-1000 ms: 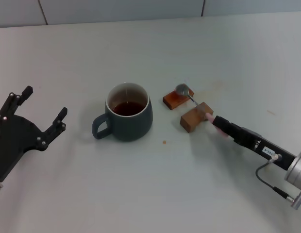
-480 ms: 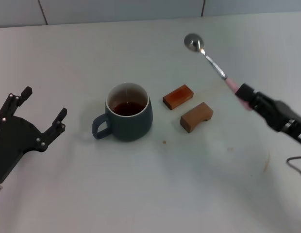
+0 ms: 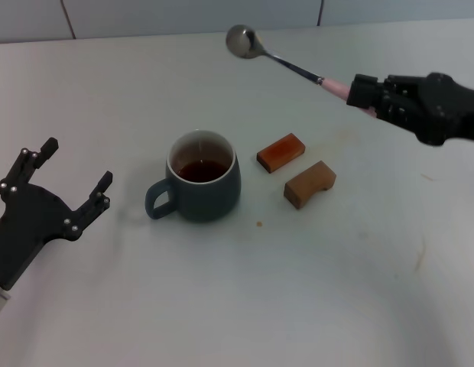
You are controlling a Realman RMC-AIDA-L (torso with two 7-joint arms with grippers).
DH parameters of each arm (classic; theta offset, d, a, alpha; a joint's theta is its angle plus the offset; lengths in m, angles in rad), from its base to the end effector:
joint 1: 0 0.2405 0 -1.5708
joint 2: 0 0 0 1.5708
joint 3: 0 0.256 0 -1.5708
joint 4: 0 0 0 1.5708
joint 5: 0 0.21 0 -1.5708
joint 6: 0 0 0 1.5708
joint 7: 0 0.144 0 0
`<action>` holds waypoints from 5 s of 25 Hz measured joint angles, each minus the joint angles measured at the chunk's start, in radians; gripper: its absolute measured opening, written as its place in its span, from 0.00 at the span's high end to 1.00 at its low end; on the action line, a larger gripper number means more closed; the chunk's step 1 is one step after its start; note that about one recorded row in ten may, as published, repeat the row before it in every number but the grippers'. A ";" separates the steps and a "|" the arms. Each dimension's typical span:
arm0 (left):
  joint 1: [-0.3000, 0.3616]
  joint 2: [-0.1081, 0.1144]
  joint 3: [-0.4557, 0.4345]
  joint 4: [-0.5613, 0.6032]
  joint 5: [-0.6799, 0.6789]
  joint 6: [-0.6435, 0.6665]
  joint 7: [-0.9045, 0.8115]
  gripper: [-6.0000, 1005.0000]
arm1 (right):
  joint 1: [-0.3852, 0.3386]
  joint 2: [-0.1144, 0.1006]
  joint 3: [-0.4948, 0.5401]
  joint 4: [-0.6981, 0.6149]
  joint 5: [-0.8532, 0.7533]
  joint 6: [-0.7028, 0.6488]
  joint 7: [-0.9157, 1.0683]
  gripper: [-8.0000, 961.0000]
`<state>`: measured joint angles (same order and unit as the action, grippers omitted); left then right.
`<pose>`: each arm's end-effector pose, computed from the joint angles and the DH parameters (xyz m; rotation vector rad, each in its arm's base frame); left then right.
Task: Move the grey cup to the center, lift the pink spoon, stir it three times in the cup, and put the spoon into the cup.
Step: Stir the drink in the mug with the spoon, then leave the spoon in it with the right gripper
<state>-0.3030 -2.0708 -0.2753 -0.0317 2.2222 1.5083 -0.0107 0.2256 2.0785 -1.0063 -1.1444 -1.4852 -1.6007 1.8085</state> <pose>-0.3278 0.2445 -0.0380 -1.9781 -0.1018 -0.6666 0.2188 0.2957 0.0642 -2.5661 0.7450 1.0876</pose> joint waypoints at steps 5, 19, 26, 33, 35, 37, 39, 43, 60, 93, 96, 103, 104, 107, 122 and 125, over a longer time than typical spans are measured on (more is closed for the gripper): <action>0.005 0.000 -0.003 -0.009 0.000 0.000 0.001 0.15 | 0.022 -0.002 0.009 -0.262 -0.134 -0.002 0.178 0.87; 0.000 -0.002 -0.002 -0.021 -0.001 -0.004 0.003 0.15 | 0.465 -0.128 0.069 -0.515 -0.560 -0.293 0.709 0.87; -0.002 -0.002 -0.001 -0.029 -0.001 -0.006 0.003 0.15 | 0.676 -0.149 0.060 -0.467 -0.765 -0.398 0.783 0.87; -0.006 0.000 -0.003 -0.031 -0.001 -0.008 0.003 0.15 | 0.799 -0.149 0.016 -0.350 -0.869 -0.400 0.776 0.87; -0.006 0.000 -0.003 -0.031 -0.001 -0.008 0.003 0.15 | 0.813 -0.149 0.013 -0.332 -0.875 -0.400 0.773 0.87; -0.003 0.000 -0.003 -0.032 -0.001 -0.007 0.003 0.15 | 0.839 -0.149 0.008 -0.295 -0.886 -0.400 0.769 0.87; 0.000 0.000 -0.001 -0.032 -0.001 -0.006 0.003 0.15 | 0.863 -0.147 0.002 -0.252 -0.893 -0.399 0.763 0.87; 0.002 0.000 0.004 -0.032 0.000 -0.013 0.003 0.15 | 0.907 -0.136 -0.042 -0.162 -0.906 -0.371 0.747 0.87; 0.011 0.005 0.069 -0.014 0.003 -0.058 -0.010 0.15 | 1.005 -0.068 -0.125 0.098 -1.034 -0.244 0.691 0.87; -0.004 0.005 0.229 0.061 0.007 -0.062 -0.120 0.15 | 1.149 -0.007 -0.201 0.471 -1.139 0.028 0.619 0.87; -0.004 0.004 0.229 0.061 0.009 -0.065 -0.120 0.15 | 1.142 -0.008 -0.192 0.458 -1.136 -0.015 0.623 0.87; -0.006 0.004 0.229 0.060 0.012 -0.065 -0.120 0.15 | 1.153 0.003 -0.196 0.442 -1.118 -0.013 0.623 0.87; -0.006 0.004 0.229 0.060 0.013 -0.065 -0.119 0.15 | 1.157 0.003 -0.198 0.445 -1.119 0.000 0.623 0.87; -0.006 0.003 0.229 0.059 0.014 -0.065 -0.117 0.15 | 1.164 0.000 -0.199 0.454 -1.127 0.021 0.623 0.87; -0.013 0.002 0.229 0.058 0.013 -0.066 -0.115 0.15 | 1.173 0.008 -0.202 0.452 -1.135 -0.001 0.628 0.87; -0.014 0.002 0.229 0.057 0.013 -0.066 -0.118 0.15 | 1.182 0.004 -0.203 0.458 -1.140 0.030 0.628 0.87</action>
<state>-0.3174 -2.0691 -0.0460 0.0250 2.2349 1.4427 -0.1283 1.4072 2.0828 -1.2088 -0.6862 -2.6254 -1.5708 2.4362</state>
